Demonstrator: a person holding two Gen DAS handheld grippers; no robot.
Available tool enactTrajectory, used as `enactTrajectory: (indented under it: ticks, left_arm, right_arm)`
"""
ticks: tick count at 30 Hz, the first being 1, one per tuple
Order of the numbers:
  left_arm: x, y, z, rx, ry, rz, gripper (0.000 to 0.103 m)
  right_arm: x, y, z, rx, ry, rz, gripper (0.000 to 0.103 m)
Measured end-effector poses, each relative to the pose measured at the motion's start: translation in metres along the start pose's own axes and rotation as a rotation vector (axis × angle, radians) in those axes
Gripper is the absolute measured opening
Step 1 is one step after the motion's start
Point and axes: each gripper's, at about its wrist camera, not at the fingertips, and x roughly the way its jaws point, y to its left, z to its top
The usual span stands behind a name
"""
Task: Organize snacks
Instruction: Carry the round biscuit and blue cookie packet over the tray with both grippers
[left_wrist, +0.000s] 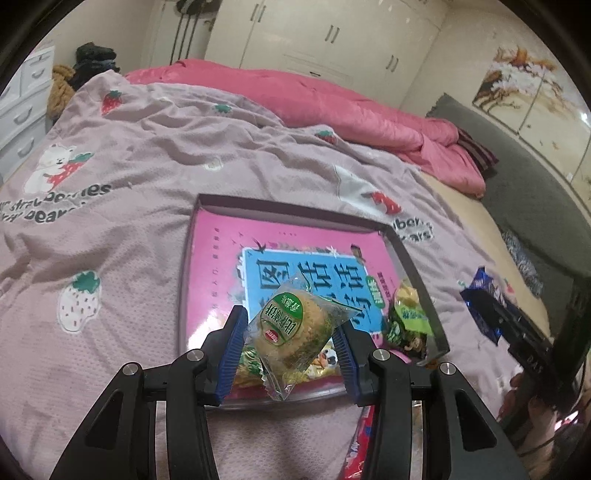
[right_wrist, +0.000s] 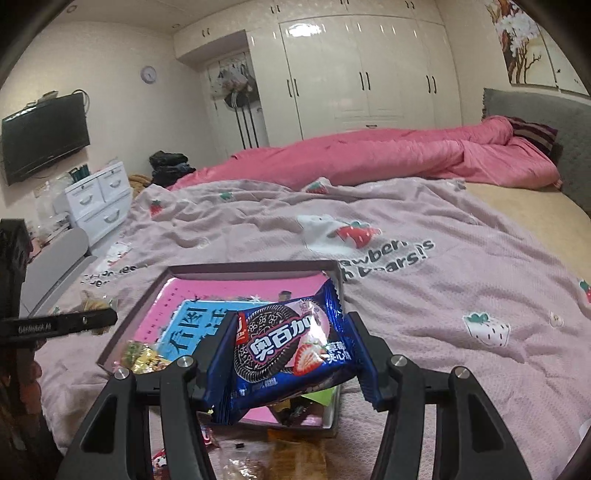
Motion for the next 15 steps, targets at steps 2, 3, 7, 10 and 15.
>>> enactTrajectory:
  ticks: [2,3,7,10,15]
  left_arm:
    - [0.004,-0.004,-0.003,0.015,0.005,0.005,0.047]
    - [0.006,-0.007,-0.004,0.025,0.007,0.008,0.047]
    - [0.014,-0.016,-0.008,0.061,0.014,0.017,0.047]
    - [0.020,-0.020,-0.008,0.078,0.020,0.025,0.048]
    - [0.029,-0.023,-0.009,0.087,0.031,0.039,0.048]
  right_arm:
    - [0.002,-0.001,0.000,0.001,0.004,-0.002,0.058]
    - [0.004,-0.001,0.000,0.001,0.007,0.000,0.058]
    - [0.008,0.002,-0.002,-0.009,0.018,0.007,0.058]
    - [0.010,0.005,-0.002,-0.023,0.022,0.010,0.058]
    - [0.015,0.010,-0.004,-0.041,0.037,0.024,0.058]
